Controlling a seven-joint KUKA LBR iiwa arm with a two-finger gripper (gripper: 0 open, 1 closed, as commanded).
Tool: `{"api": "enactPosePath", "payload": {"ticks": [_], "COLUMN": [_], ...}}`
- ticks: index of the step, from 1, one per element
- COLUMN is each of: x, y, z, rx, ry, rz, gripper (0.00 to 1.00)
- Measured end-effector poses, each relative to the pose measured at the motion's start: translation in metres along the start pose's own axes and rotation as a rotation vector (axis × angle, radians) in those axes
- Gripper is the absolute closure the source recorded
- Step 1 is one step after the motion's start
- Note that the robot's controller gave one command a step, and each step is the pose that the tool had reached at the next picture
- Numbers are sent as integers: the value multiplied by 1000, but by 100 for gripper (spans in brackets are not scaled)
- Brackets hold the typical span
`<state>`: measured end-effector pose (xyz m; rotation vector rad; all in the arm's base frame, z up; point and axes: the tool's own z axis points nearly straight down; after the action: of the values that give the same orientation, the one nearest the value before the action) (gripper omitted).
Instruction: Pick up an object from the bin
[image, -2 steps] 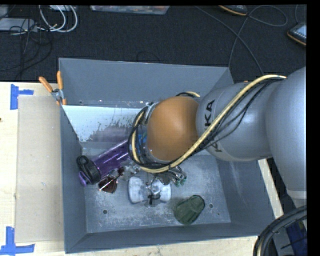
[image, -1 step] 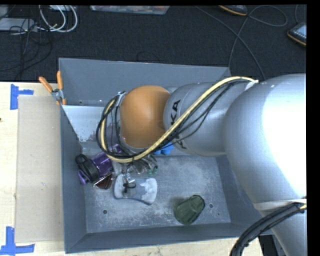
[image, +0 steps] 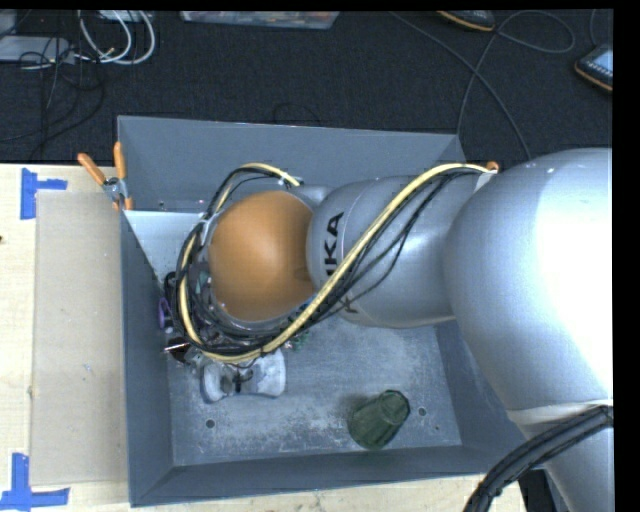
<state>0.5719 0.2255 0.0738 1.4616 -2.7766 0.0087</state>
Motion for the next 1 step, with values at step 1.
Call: {"api": "enactPosePath", "payload": {"ticks": [1], "x": [0], "y": [0], "z": [0], "rx": [-1], "ry": [0], "rz": [2], "gripper": [100]}}
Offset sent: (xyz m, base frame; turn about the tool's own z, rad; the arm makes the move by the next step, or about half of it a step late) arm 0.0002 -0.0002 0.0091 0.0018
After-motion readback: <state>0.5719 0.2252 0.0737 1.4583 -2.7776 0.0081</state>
